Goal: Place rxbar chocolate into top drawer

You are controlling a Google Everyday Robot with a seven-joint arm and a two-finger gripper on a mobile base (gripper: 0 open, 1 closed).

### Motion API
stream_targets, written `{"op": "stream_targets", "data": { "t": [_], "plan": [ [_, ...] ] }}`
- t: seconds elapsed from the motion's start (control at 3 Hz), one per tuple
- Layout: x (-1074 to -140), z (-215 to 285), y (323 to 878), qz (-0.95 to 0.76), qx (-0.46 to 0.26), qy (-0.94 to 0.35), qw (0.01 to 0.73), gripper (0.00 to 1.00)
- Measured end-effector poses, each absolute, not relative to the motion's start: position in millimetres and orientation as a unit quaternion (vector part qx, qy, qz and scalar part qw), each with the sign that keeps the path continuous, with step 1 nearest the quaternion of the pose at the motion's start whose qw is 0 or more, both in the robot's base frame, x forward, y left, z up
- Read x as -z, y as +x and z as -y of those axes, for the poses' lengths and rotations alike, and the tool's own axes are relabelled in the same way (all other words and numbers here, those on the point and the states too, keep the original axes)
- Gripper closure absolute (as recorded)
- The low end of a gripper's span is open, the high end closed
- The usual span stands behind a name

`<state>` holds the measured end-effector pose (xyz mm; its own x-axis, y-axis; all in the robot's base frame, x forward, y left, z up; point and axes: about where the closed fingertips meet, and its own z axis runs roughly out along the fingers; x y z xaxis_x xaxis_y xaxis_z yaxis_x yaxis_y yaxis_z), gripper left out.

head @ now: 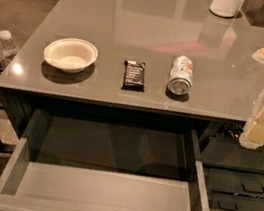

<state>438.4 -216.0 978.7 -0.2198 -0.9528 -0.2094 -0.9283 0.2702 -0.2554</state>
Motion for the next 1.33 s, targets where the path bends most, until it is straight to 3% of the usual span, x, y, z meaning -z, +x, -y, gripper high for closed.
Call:
{"op": "stream_targets", "data": {
  "t": [0.67,1.33],
  "plan": [
    [-983,210,443,-0.770,0.047,-0.615,0.161,0.00],
    [-982,134,503,-0.725,0.035,-0.666,0.172,0.00]
  ]
}}
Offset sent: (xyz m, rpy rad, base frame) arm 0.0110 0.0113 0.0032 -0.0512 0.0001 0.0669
